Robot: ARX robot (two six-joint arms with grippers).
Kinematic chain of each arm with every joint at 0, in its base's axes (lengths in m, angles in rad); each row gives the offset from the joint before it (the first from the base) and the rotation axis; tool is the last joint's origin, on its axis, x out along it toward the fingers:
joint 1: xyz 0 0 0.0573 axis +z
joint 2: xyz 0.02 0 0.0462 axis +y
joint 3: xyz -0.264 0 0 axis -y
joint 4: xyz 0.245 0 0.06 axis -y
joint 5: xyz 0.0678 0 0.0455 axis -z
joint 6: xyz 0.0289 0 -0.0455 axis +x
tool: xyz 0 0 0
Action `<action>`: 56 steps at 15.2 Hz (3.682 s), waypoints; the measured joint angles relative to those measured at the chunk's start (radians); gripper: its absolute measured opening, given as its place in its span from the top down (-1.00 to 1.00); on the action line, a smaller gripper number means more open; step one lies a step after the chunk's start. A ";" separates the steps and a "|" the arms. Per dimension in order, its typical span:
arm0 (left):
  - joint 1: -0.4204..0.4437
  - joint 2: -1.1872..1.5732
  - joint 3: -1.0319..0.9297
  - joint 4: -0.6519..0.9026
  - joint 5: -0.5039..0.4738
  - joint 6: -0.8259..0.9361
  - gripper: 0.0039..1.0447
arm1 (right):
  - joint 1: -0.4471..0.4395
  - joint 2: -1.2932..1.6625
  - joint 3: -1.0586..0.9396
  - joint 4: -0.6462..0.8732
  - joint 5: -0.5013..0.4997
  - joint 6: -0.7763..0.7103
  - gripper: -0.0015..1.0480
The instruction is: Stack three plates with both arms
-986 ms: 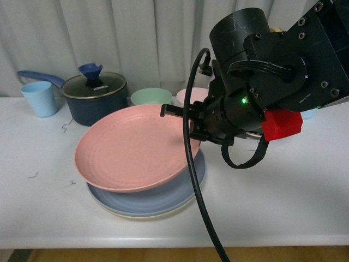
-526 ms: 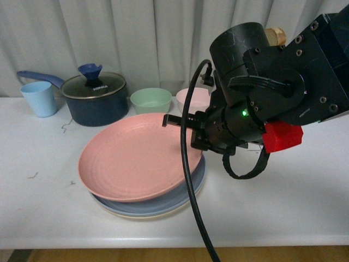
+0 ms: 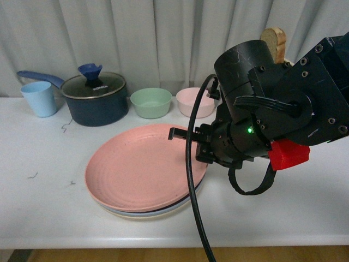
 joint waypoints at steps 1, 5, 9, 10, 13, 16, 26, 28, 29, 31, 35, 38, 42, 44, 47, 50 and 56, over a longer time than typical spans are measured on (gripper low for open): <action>0.000 0.000 0.000 0.000 0.000 0.000 -0.88 | 0.000 0.000 -0.002 0.005 0.000 0.000 0.60; 0.000 0.000 0.000 0.000 0.000 0.000 -0.88 | -0.006 -0.019 -0.039 0.037 -0.002 0.000 -0.27; 0.000 0.000 0.000 0.000 0.000 0.000 -0.88 | -0.002 -0.103 -0.129 0.291 0.120 -0.090 -0.79; 0.000 0.000 0.000 0.001 0.002 0.000 -0.88 | -0.012 -0.096 -0.267 0.621 0.275 -0.220 -0.54; 0.000 0.000 0.000 0.001 0.000 0.000 -0.88 | -0.138 -0.311 -0.673 1.159 0.306 -0.443 0.19; 0.000 0.000 0.000 0.000 0.000 0.000 -0.88 | -0.205 -0.507 -0.922 1.156 0.211 -0.480 0.98; 0.000 0.000 0.000 0.000 0.000 0.000 -0.88 | -0.314 -0.941 -1.113 0.953 0.108 -0.483 0.96; 0.000 0.000 0.000 0.000 0.000 0.000 -0.88 | -0.341 -1.062 -1.151 0.887 0.091 -0.483 0.96; 0.000 0.000 0.000 0.000 0.000 0.000 -0.88 | -0.350 -1.111 -1.176 0.838 0.078 -0.483 0.96; 0.000 0.000 0.000 0.000 0.000 0.000 -0.88 | -0.427 -1.227 -1.201 0.763 0.003 -0.483 0.96; 0.000 0.000 0.000 0.000 0.000 0.000 -0.88 | -0.435 -1.342 -1.221 0.668 -0.005 -0.483 0.96; 0.000 0.000 0.000 0.000 0.000 0.000 -0.88 | -0.435 -1.525 -1.240 0.509 -0.005 -0.483 0.96; 0.000 0.000 0.000 0.000 0.000 0.000 -0.88 | -0.435 -1.933 -1.241 0.122 -0.005 -0.483 0.96; 0.000 0.000 0.000 0.000 0.000 0.000 -0.88 | -0.435 -1.947 -1.241 0.108 -0.005 -0.483 0.96; 0.000 0.000 0.000 0.000 0.000 0.000 -0.88 | -0.435 -1.960 -1.241 0.095 -0.005 -0.483 0.96; 0.000 0.000 0.000 0.000 0.000 0.000 -0.88 | -0.435 -1.977 -1.241 0.078 -0.005 -0.483 0.96; 0.000 0.000 0.000 -0.001 0.000 0.000 -0.88 | -0.435 -2.167 -1.237 -0.102 -0.007 -0.483 0.96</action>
